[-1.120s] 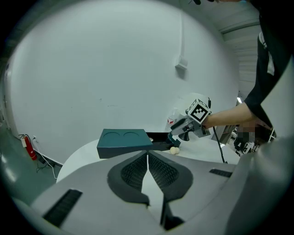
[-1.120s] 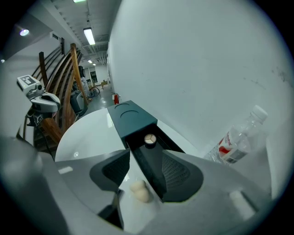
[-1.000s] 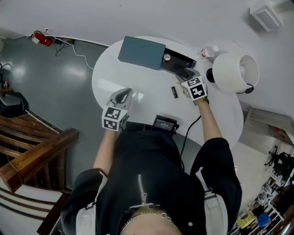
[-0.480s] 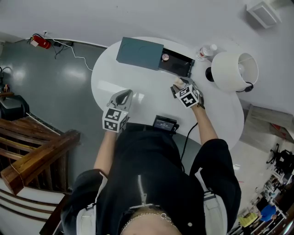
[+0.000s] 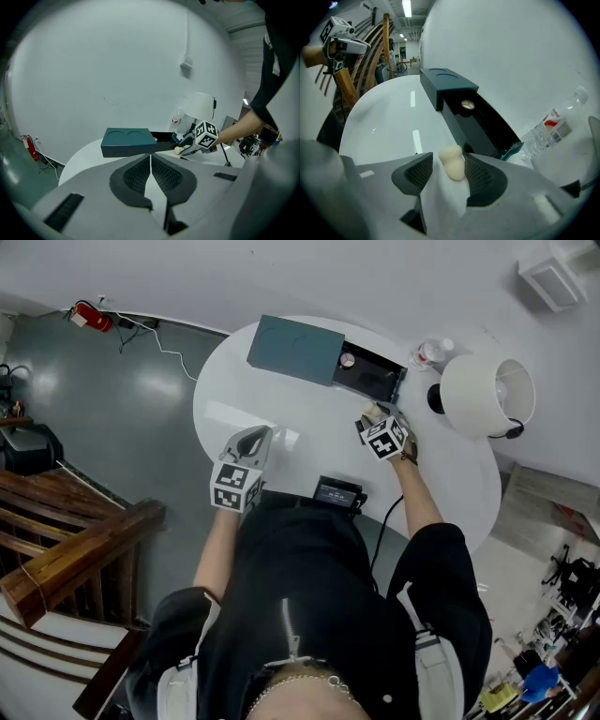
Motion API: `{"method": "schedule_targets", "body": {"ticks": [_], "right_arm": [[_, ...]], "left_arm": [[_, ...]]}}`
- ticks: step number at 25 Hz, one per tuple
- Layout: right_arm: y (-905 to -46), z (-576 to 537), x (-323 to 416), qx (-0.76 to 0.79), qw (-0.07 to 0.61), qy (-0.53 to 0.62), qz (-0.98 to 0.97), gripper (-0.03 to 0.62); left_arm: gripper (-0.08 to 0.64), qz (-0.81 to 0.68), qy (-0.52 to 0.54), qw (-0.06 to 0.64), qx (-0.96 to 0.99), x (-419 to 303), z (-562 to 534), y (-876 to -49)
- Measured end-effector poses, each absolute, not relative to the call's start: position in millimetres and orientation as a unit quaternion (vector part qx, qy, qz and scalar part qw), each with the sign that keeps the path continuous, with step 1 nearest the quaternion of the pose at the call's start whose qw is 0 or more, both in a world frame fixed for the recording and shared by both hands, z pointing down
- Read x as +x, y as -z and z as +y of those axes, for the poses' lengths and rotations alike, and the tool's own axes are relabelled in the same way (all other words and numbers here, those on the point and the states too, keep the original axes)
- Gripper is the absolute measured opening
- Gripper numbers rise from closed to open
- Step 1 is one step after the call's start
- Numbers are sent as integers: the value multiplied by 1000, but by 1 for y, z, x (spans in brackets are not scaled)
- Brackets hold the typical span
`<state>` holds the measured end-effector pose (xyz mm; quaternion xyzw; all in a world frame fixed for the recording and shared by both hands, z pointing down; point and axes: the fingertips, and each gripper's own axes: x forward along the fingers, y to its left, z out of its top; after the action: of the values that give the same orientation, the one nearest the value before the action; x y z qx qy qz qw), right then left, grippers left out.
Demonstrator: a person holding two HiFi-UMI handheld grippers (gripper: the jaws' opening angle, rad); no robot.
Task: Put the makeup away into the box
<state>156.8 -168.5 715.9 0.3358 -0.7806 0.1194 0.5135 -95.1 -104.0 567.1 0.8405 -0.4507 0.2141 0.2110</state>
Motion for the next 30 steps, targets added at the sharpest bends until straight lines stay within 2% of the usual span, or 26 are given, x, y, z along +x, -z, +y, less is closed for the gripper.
{"method": "schedule_targets", "body": {"ticks": [3, 6, 12, 30], "right_arm": [[-720, -170, 158, 339, 519, -114, -776, 206], [-721, -175, 160, 343, 527, -102, -771, 159], [-721, -175, 160, 337, 533, -94, -770, 136], [-675, -167, 147, 353, 480, -102, -797, 133]], "left_arm": [[14, -454, -214, 209, 839, -98, -104, -567], [14, -455, -215, 211, 838, -99, -104, -567], [14, -453, -214, 211, 840, -95, -106, -568], [14, -446, -206, 210, 845, -83, -108, -565]]}}
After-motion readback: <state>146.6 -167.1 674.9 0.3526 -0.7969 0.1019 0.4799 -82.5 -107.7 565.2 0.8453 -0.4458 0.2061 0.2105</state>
